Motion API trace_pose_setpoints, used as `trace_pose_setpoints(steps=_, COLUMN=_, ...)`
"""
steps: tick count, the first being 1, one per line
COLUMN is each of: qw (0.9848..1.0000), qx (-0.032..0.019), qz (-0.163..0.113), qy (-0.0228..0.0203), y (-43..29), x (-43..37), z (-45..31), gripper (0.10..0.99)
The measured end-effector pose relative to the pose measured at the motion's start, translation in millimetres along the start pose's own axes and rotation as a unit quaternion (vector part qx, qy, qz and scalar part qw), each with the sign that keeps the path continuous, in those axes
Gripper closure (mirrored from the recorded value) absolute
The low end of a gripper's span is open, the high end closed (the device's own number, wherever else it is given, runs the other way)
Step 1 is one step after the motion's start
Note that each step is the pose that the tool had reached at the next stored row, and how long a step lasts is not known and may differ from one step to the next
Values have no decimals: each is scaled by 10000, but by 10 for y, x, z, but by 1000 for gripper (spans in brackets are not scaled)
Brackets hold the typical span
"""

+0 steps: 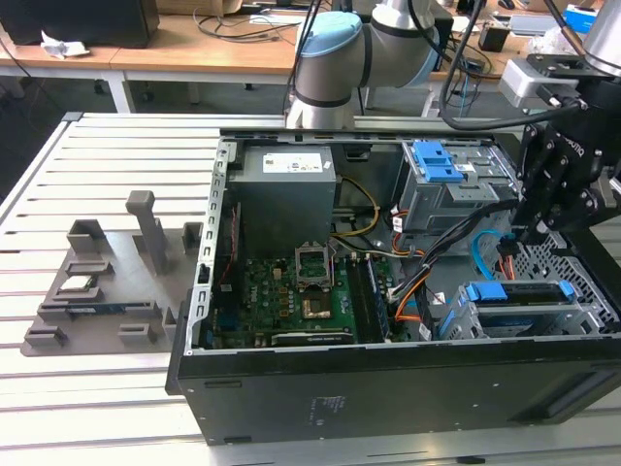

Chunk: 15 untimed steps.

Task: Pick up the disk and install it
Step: 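Insert the first disk wire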

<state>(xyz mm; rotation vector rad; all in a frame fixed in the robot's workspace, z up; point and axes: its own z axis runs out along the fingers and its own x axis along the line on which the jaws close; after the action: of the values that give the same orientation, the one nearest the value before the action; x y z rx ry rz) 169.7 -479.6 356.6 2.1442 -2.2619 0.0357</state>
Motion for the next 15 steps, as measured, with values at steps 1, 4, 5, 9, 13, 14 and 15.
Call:
trace_pose_setpoints(steps=1, qw=10000, qx=0, qz=0, qy=4, y=0, x=0, z=12, gripper=725)
trace_pose_setpoints(steps=4, qw=10000, qx=1, qz=0, qy=14, y=0, x=0, z=40, gripper=725)
trace_pose_setpoints(steps=5, qw=10000, qx=1, qz=0, qy=15, y=0, x=0, z=40, gripper=725)
trace_pose_setpoints(steps=9, qw=10000, qx=1, qz=0, qy=14, y=0, x=0, z=41, gripper=725)
trace_pose_setpoints(steps=13, qw=10000, qx=1, qz=0, qy=14, y=0, x=0, z=41, gripper=914)
trace_pose_setpoints(steps=14, qw=10000, qx=1, qz=0, qy=14, y=0, x=0, z=42, gripper=918)
trace_pose_setpoints(steps=15, qw=10000, qx=1, qz=0, qy=14, y=0, x=0, z=41, gripper=918)
